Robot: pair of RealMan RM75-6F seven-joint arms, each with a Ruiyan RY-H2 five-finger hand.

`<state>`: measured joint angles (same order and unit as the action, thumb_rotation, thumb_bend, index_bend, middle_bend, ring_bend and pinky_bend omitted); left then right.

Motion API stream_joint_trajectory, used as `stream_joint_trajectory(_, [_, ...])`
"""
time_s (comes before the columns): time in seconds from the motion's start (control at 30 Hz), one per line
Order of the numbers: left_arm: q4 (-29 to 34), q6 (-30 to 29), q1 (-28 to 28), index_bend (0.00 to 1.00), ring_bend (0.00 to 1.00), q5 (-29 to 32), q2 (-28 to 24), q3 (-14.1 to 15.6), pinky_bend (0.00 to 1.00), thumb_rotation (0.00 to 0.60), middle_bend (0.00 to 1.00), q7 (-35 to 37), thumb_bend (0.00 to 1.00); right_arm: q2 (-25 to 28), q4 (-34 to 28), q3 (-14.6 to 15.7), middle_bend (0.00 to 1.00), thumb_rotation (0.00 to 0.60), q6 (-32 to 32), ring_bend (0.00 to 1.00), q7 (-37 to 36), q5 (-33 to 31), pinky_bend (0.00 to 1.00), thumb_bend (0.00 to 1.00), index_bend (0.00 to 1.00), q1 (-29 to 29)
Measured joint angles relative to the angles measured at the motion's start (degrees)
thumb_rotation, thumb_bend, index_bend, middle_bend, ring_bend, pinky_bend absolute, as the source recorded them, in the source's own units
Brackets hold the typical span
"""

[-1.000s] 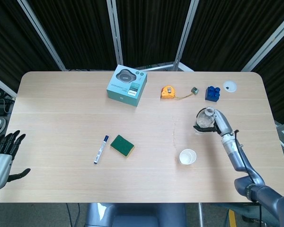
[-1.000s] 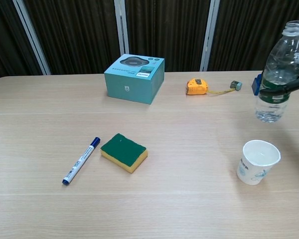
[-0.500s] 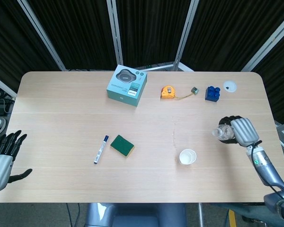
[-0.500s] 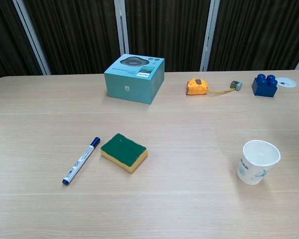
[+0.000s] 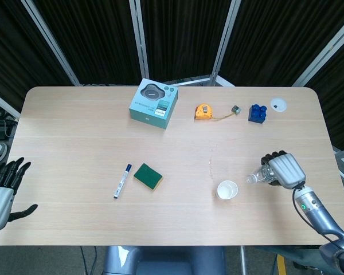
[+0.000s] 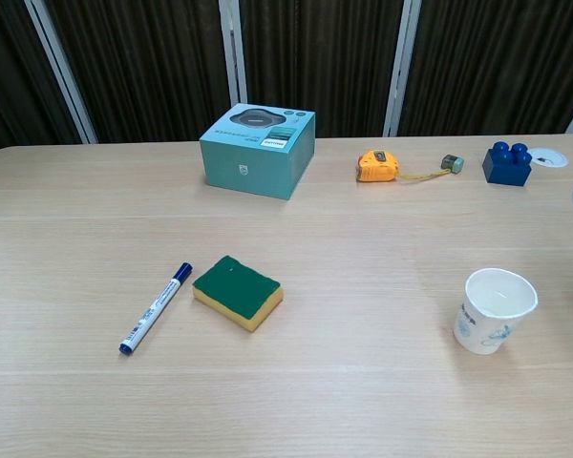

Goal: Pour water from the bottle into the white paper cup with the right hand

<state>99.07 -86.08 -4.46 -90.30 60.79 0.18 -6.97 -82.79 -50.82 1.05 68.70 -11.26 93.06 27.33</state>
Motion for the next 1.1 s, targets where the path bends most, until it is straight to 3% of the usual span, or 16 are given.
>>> stream_joint_trajectory(0.33, [-0.18,-0.27,0.27,0.0,0.0,0.14,-0.22,0.01,0.0,0.6,0.0,0.35,0.0,-2.36,3.0,0.62,0.65,0.6,-0.14,0.59,7.3,1.03,0.48,0.53,0.55,0.47])
stream_joint_trajectory(1.1, [0.09,0.42,0.25,0.0,0.0,0.2,-0.07,0.3,0.0,0.6,0.0,-0.56,0.0,-3.2,1.99,-0.69,0.66,0.6,-0.34,0.59,19.6,-1.18,0.49,0.53,0.55,0.0])
